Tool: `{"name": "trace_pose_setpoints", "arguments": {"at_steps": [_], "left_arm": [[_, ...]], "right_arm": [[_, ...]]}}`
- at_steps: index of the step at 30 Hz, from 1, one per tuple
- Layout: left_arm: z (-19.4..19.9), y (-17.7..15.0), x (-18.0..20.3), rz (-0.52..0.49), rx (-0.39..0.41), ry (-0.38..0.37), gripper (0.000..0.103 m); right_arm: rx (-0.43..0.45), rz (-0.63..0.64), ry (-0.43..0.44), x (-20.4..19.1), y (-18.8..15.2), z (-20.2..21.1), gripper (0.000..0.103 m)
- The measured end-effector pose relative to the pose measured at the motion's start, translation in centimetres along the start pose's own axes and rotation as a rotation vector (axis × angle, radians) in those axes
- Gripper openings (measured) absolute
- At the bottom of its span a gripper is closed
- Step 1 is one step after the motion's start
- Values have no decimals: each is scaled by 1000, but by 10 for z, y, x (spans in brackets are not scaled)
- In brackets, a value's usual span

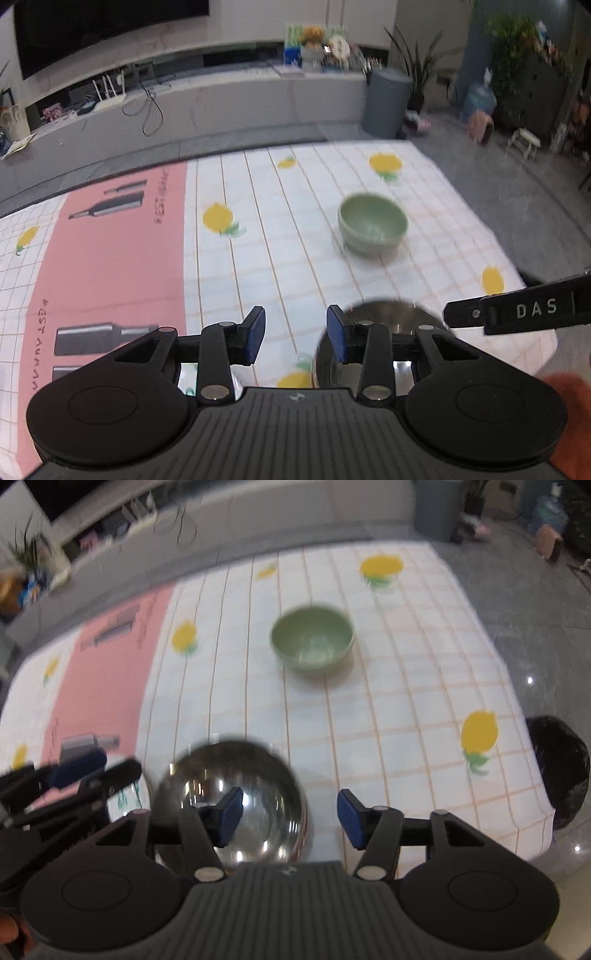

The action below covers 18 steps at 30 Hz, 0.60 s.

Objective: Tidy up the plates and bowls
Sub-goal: 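Move both grippers to the pale green bowl's rim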

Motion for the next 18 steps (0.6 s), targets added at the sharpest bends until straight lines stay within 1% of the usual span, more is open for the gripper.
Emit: {"name": "trace_pose_setpoints", "arguments": {"at_steps": [4, 8, 11, 13, 15, 17, 18], "left_arm": [[-3, 17, -4, -2, 43, 7, 44], [-19, 27, -4, -44, 30, 8, 44], [-32, 34, 0, -99, 19, 8, 44], [-41, 37, 5, -156, 11, 21, 44], [-50, 42, 5, -194, 8, 81, 45], [-61, 49, 3, -222, 2, 147, 45], [-67, 52, 2, -231, -4, 155, 45]], "right_arm": [[78, -28, -50, 10, 17, 7, 58], [124, -52, -114, 21, 33, 2, 57], [144, -90, -164, 35, 45, -6, 57], [136, -113, -180, 43, 53, -14, 56], [111, -150, -190, 50, 60, -24, 56], [65, -177, -180, 55, 65, -35, 56], [44, -189, -176, 58, 69, -40, 56]]}}
Point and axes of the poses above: each gripper's, at about its wrist camera, not at the fingertips, and z roughly against the way its jaws point, x to its right, y to its top, the point moved 8 cm from there along -z, roughly the way its jaws point, and after that the axes turned 1 degree about z, right-handed, at the moved point
